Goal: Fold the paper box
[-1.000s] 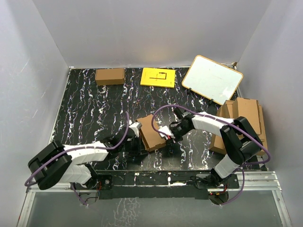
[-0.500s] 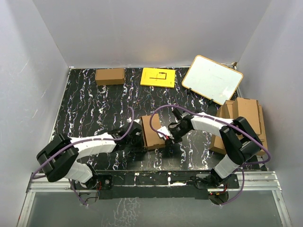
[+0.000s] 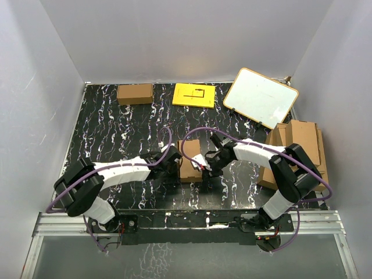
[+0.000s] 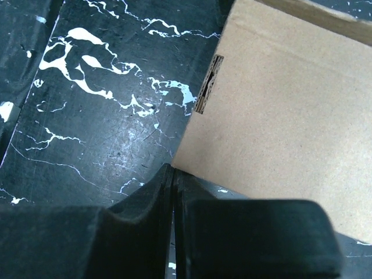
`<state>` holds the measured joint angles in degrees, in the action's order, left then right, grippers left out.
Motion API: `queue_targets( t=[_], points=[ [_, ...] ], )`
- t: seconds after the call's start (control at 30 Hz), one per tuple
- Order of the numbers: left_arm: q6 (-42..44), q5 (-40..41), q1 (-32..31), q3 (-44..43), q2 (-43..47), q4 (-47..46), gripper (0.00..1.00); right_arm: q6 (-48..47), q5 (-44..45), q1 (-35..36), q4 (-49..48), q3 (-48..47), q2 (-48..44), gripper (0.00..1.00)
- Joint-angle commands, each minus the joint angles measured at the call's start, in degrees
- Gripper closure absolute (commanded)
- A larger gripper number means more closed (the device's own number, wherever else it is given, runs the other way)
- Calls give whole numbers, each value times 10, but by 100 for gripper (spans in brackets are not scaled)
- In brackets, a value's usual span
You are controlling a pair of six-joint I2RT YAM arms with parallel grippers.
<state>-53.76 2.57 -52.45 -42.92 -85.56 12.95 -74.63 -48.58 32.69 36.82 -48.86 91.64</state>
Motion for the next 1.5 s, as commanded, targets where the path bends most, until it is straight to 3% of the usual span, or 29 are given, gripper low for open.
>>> queue_targets(
  t=[0.0, 0.27, 0.4, 0.47, 0.53, 1.07, 1.47],
  points=[
    [15, -3, -9, -11, 29, 14, 98, 18, -5, 3, -51, -22, 1, 92],
    [39, 23, -9, 44, 118, 58, 89, 15, -11, -17, -50, -19, -7, 91],
    [31, 33, -8, 55, 134, 69, 90, 16, -21, -17, -51, -15, -2, 91],
    [21, 33, -7, 58, 134, 61, 96, 19, -23, -17, -53, -15, -1, 91],
    [13, 26, -7, 59, 131, 41, 100, 22, -25, -17, -54, -15, -2, 91],
    [3, -31, -9, -29, 24, -40, 100, 79, -23, 26, -88, -14, -4, 92],
    [-13, -32, -11, -19, 25, -55, 100, 98, -45, 29, -90, -19, -10, 92]
  ],
)
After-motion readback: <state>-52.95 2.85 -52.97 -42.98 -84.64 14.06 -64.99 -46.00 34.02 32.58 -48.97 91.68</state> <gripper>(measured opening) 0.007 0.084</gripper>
